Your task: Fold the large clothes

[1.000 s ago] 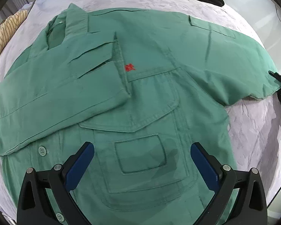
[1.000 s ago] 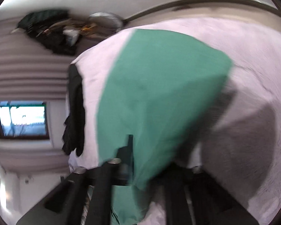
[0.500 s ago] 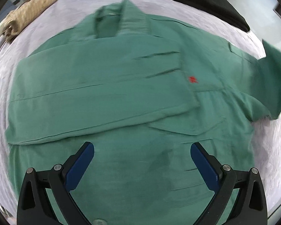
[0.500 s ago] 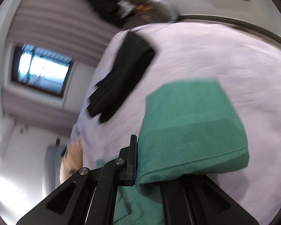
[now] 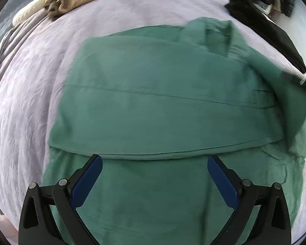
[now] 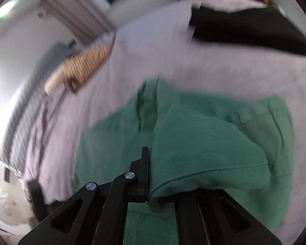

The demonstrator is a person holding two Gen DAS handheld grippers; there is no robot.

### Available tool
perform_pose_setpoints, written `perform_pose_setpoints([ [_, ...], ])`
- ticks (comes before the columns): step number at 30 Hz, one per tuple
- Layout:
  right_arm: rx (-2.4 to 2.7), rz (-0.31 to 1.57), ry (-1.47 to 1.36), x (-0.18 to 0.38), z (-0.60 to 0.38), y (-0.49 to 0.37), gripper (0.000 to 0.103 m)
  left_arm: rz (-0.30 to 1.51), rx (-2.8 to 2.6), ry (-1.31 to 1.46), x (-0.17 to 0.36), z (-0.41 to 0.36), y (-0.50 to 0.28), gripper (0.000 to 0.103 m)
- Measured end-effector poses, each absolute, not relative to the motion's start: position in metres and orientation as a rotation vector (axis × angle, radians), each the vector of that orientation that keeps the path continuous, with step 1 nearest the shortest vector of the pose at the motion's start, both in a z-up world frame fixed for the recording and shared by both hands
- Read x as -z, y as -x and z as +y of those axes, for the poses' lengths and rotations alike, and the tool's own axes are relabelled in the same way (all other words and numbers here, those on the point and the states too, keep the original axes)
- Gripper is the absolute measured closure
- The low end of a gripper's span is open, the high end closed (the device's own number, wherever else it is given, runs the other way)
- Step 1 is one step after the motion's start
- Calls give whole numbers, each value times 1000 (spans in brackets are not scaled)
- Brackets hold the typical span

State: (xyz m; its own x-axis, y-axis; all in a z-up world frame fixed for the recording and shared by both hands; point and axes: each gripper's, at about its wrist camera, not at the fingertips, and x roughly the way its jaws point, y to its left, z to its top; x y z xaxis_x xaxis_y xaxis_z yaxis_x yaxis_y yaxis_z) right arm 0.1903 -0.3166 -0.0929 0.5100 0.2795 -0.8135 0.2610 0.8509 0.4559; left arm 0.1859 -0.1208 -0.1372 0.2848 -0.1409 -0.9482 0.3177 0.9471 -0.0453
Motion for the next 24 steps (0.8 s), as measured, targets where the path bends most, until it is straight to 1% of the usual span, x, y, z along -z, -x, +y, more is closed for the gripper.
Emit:
perform_pose_setpoints([
  [2,19,1132,-593,125,-304,-193,94,1253,302,-159,142,-107,-189,0],
  [4,53,1195,-635,149,-300,-190,84,1257,304,-150,145,-96,-192,0],
  [5,53,1193,-689,154,-301,-183,78,1258,306,-145,145,-91,-193,0],
  [6,50,1181,-729,154,-302,-177,69,1259,307,-140,146,-85,-193,0],
  [7,54,1161,-779,151,-305,-170,61,1260,308,-135,146,-79,-194,0],
  [8,77,1139,-810,148,-309,-161,49,1261,309,-130,146,-75,-195,0],
  [9,114,1108,-835,143,-315,-154,47,1262,308,-125,146,-72,-196,0],
  [11,190,1050,-883,136,-329,-141,47,1263,309,-117,143,-64,-195,0],
  [12,220,1031,-902,133,-335,-138,56,1262,309,-114,143,-60,-196,0],
  [13,247,1018,-919,131,-343,-138,68,1259,308,-111,142,-56,-197,0],
  [14,259,1019,-920,130,-345,-141,92,1257,307,-109,141,-53,-196,0],
  [16,256,998,-828,114,-336,-156,92,1248,305,-104,137,-41,-195,0],
  [20,112,1015,-451,78,-265,-188,92,1231,286,-86,135,-27,-201,0],
  [22,48,1077,-254,82,-222,-202,91,1238,268,-82,136,-19,-204,0],
  [24,12,1157,-110,100,-189,-209,84,1245,249,-73,139,-12,-206,0],
])
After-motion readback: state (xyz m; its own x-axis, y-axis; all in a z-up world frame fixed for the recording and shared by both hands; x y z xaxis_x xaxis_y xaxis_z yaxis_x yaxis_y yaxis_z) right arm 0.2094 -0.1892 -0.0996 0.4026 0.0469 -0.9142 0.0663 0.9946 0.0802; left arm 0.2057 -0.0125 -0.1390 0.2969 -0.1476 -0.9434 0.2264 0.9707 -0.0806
